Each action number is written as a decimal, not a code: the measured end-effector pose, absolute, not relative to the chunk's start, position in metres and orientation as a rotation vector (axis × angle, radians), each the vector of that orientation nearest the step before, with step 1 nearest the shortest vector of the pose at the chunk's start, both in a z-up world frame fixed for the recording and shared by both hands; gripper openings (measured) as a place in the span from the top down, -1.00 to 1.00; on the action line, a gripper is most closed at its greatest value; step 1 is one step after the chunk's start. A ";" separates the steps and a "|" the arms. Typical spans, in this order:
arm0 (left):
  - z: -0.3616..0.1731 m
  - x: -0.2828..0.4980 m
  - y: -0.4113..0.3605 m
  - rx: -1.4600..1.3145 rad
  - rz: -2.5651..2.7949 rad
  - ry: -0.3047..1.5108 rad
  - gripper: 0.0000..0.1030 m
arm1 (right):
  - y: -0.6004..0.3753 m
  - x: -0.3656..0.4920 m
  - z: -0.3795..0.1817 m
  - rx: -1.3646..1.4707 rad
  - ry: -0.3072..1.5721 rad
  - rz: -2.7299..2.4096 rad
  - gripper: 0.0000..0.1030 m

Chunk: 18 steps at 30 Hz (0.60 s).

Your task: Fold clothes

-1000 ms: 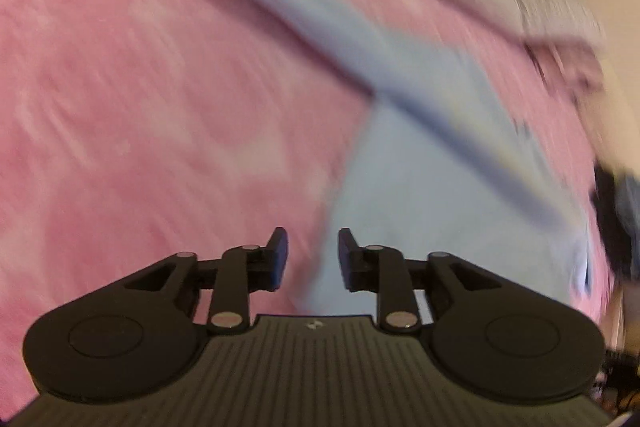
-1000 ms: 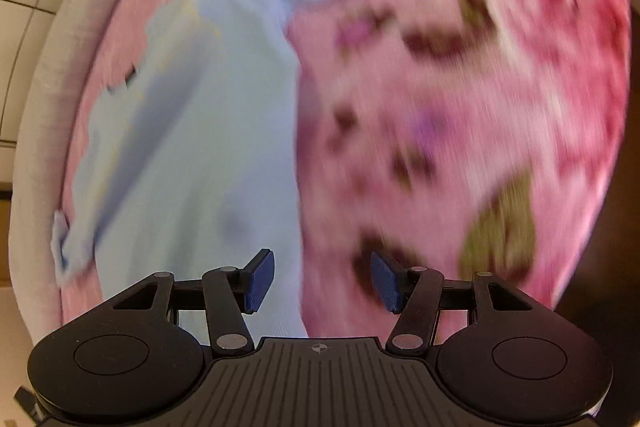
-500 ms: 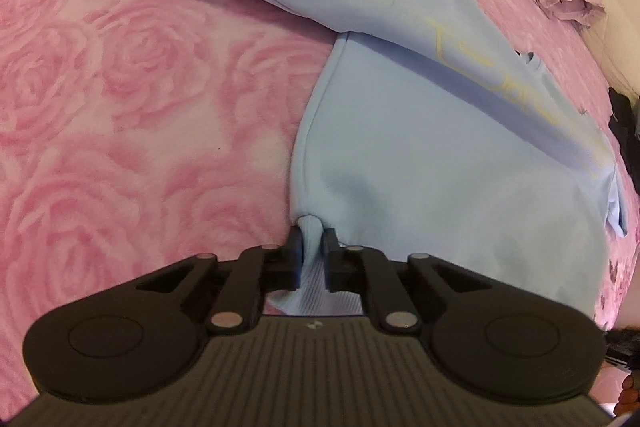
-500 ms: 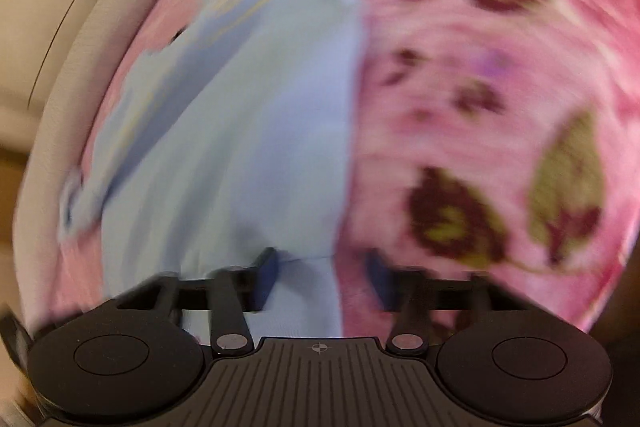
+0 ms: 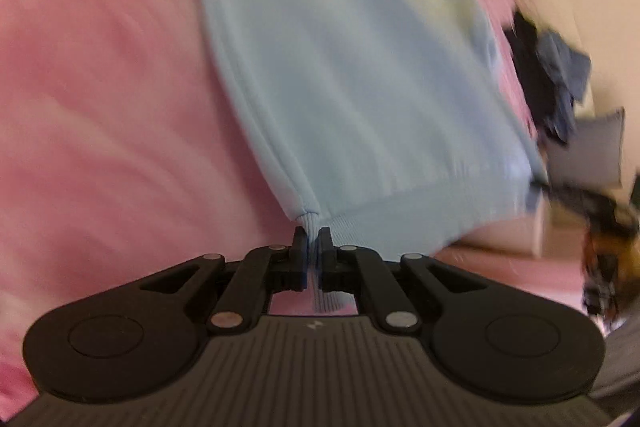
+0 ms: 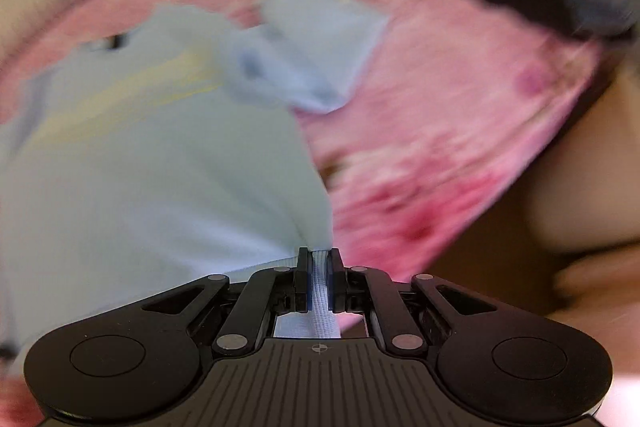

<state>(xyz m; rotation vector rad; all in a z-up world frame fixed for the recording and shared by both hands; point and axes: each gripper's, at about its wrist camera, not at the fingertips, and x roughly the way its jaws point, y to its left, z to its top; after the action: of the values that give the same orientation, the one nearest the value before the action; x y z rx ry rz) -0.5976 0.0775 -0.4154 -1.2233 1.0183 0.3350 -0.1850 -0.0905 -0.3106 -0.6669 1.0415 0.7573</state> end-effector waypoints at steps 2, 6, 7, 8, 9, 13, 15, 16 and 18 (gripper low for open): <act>-0.413 -0.591 0.078 -1.176 0.332 1.066 0.90 | -0.083 -0.170 -0.321 -0.705 1.096 0.752 0.79; -0.407 -0.586 0.086 -1.110 0.342 1.137 0.79 | -0.061 -0.133 -0.320 -0.658 1.200 0.834 0.49; -0.401 -0.594 0.095 -1.112 0.373 1.135 0.77 | -0.055 -0.122 -0.314 -0.616 1.173 0.847 0.29; -0.394 -0.601 0.106 -1.100 0.427 1.136 0.77 | -0.044 -0.109 -0.310 -0.576 1.147 0.854 0.00; -0.387 -0.605 0.116 -1.087 0.489 1.137 0.76 | -0.032 -0.095 -0.307 -0.536 1.121 0.859 -0.10; -0.362 -0.603 0.143 -1.068 0.747 1.044 0.74 | 0.041 -0.063 -0.314 -0.600 0.991 0.954 -0.22; -0.352 -0.596 0.153 -1.105 0.877 0.944 0.67 | 0.077 -0.053 -0.333 -0.679 0.955 0.999 -0.25; -0.350 -0.592 0.155 -1.133 0.923 0.890 0.66 | 0.092 -0.049 -0.342 -0.704 0.948 1.024 -0.26; -0.350 -0.582 0.161 -1.181 0.986 0.807 0.66 | 0.115 -0.034 -0.366 -0.758 0.929 1.034 -0.28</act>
<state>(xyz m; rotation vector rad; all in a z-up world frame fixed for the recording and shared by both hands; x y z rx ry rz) -0.5824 0.1607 -0.3503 -1.1810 0.8069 0.9862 -0.0341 0.1150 -0.3659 -0.7579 0.9294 1.0338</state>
